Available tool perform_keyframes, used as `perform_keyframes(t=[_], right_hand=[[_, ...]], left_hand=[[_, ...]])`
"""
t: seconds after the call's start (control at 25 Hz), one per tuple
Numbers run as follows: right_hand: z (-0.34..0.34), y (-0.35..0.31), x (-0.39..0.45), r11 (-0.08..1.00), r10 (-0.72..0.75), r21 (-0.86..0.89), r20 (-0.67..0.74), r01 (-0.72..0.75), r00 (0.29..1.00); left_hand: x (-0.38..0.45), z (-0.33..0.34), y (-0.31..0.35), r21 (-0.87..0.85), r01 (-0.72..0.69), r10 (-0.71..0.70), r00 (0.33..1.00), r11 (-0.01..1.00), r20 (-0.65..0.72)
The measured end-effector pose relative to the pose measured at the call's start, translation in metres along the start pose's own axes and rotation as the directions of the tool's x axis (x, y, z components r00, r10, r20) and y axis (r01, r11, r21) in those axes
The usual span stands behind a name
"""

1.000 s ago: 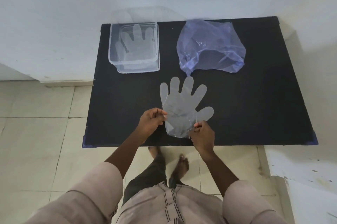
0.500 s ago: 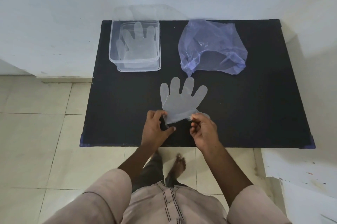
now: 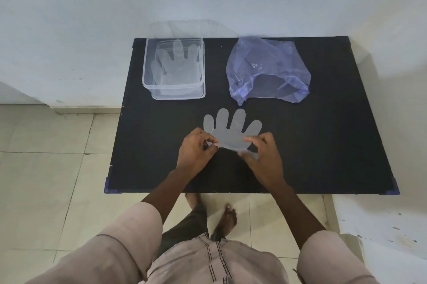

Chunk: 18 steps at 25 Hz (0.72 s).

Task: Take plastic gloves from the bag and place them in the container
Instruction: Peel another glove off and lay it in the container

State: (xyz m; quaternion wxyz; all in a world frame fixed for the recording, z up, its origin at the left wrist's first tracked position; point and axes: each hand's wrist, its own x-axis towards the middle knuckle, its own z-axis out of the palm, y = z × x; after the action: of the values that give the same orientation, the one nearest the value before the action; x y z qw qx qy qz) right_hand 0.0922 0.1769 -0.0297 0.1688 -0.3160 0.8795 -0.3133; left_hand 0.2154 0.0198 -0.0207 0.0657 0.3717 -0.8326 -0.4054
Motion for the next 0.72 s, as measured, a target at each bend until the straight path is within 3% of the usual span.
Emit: perform_keyframes(t=[0.16,0.4,0.6,0.72], right_hand=[[-0.014,-0.007,0.02,0.993,-0.053,0.101,-0.038,0.057,0.998],[-0.036,-0.017,0.031,0.986,-0.076,0.152,0.0,0.075,0.997],[-0.039,-0.024,0.034,0.974,-0.068,0.217,-0.012,0.069,0.998],[-0.042,-0.026,0.034,0.972,-0.092,0.219,0.005,0.089,0.996]], left_hand=[[0.007,-0.017,-0.004,0.045,-0.041,0.041,0.999,0.998,0.007],[0.019,-0.047,-0.007,-0.091,-0.004,-0.005,0.994,0.996,-0.105],[0.012,-0.042,0.001,-0.199,-0.003,0.006,1.0,0.98,0.019],[0.011,-0.035,0.011,-0.2,-0.061,0.058,0.998,0.978,-0.023]])
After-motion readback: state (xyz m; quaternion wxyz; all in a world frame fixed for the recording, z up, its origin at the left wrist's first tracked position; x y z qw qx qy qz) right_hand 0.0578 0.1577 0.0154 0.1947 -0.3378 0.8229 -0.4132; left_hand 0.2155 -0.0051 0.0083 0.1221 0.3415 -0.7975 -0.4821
